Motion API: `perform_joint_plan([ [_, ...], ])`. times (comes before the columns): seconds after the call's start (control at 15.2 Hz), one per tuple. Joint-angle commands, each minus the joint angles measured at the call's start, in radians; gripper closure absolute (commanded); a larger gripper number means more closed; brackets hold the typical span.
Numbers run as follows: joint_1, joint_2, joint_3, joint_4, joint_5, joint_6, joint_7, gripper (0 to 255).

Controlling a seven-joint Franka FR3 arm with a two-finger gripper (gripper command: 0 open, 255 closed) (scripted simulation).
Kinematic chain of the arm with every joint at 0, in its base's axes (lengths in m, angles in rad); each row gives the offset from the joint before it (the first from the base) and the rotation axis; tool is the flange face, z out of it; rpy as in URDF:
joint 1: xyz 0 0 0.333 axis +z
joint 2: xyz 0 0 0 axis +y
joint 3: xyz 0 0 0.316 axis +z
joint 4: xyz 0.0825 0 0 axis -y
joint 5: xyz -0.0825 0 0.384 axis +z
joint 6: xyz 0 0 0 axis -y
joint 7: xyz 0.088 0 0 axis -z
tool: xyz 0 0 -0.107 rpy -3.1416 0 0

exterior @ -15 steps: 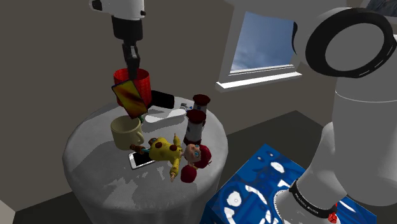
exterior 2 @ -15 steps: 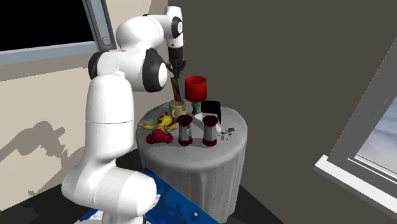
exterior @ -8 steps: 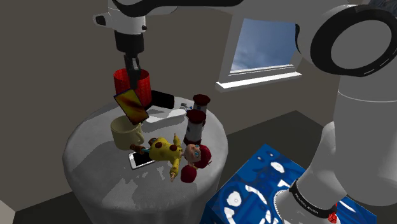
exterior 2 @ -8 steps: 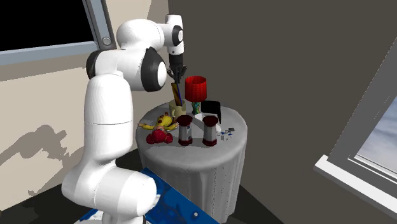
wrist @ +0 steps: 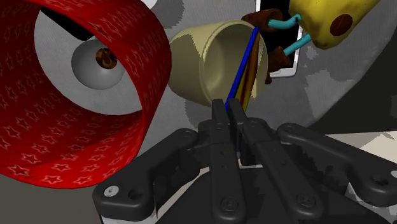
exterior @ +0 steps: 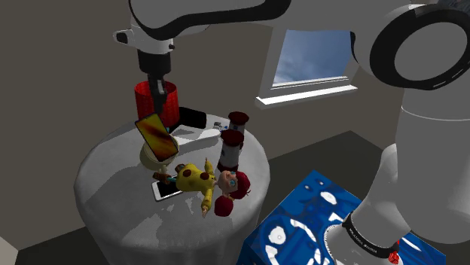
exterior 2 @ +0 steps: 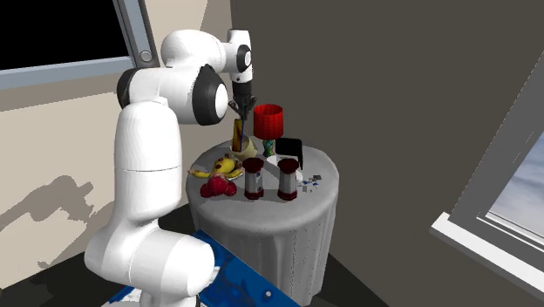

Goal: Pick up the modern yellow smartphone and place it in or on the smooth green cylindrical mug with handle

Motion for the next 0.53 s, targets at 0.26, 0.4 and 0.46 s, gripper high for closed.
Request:
perform_joint_plan([
  [0.26,0.001,0.008,0.000,-0.016,0.000,0.002,0.001,255],
  [0.4,0.001,0.012,0.000,-0.009,-0.001,-0.001,0.001,0],
  [0.46,0.003,0.008,0.001,-0.017,-0.001,0.002,0.004,0],
])
